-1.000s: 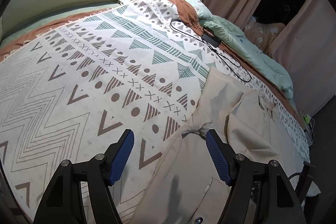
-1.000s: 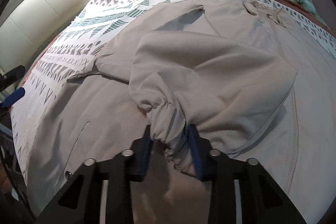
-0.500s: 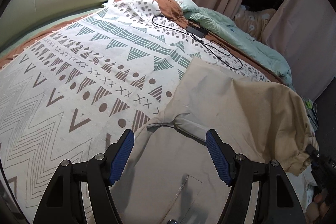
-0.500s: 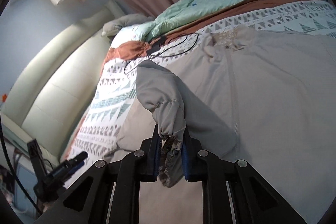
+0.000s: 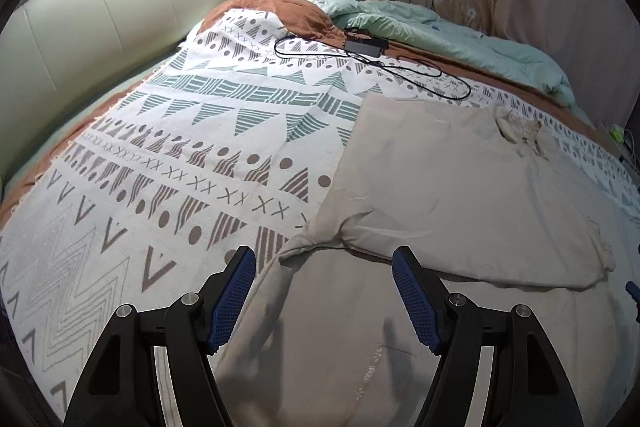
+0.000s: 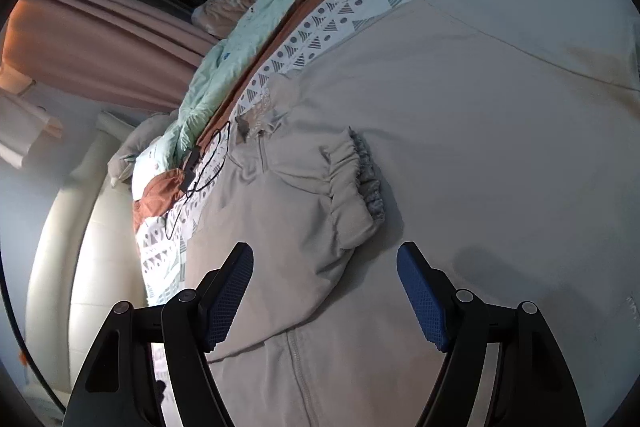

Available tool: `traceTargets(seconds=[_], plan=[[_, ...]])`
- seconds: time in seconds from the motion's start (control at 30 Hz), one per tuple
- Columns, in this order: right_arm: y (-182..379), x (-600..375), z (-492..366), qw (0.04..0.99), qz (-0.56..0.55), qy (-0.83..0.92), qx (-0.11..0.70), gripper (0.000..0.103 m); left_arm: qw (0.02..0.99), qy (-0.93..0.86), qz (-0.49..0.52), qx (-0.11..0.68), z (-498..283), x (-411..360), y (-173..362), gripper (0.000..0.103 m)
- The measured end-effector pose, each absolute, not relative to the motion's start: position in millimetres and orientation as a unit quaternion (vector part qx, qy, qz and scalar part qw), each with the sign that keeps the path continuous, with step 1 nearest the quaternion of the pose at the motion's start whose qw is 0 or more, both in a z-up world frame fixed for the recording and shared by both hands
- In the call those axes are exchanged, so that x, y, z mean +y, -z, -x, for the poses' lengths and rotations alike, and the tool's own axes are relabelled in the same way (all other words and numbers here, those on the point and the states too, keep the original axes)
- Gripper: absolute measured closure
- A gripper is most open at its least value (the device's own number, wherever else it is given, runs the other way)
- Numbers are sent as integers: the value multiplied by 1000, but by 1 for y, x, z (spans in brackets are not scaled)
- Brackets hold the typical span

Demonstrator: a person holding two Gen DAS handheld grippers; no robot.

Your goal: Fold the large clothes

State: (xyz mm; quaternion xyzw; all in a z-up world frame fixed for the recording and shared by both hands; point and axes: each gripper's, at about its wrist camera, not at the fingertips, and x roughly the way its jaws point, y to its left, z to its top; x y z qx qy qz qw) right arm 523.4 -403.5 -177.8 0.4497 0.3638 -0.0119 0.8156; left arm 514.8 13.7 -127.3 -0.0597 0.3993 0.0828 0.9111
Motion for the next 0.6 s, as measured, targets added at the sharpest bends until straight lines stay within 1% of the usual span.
traceTargets(seconds=[0.07,0.13,0.2,0.27,0.33,0.4,0.47,0.5,0.57,0.6], plan=[[188,-406,-526,810,-454,12,371,28,905,-88,53,413,-521,19,135,31],[197,-405,-530,804,-457,11,380,28,898,-94,45,427,-526,24,144,37],[204,-403,-537,799,-462,6,385,28,892,-95,41,441,-532,27,153,39],[210,-400,-542,799,-457,3,390,29,886,-96,37,451,-538,30,162,45],[214,-397,-546,801,-451,3,395,31,879,-95,38,465,-544,33,169,55],[217,-396,-550,803,-446,2,396,37,878,-87,45,469,-549,33,174,56],[219,-393,-554,805,-441,-2,397,48,879,-82,43,468,-554,32,180,56],[221,-391,-556,804,-442,-7,397,52,878,-86,36,470,-557,30,183,57],[226,-389,-560,800,-448,-17,398,67,879,-92,26,467,-561,28,186,61],[228,-387,-563,799,-449,-20,399,72,880,-94,27,464,-563,28,186,64]])
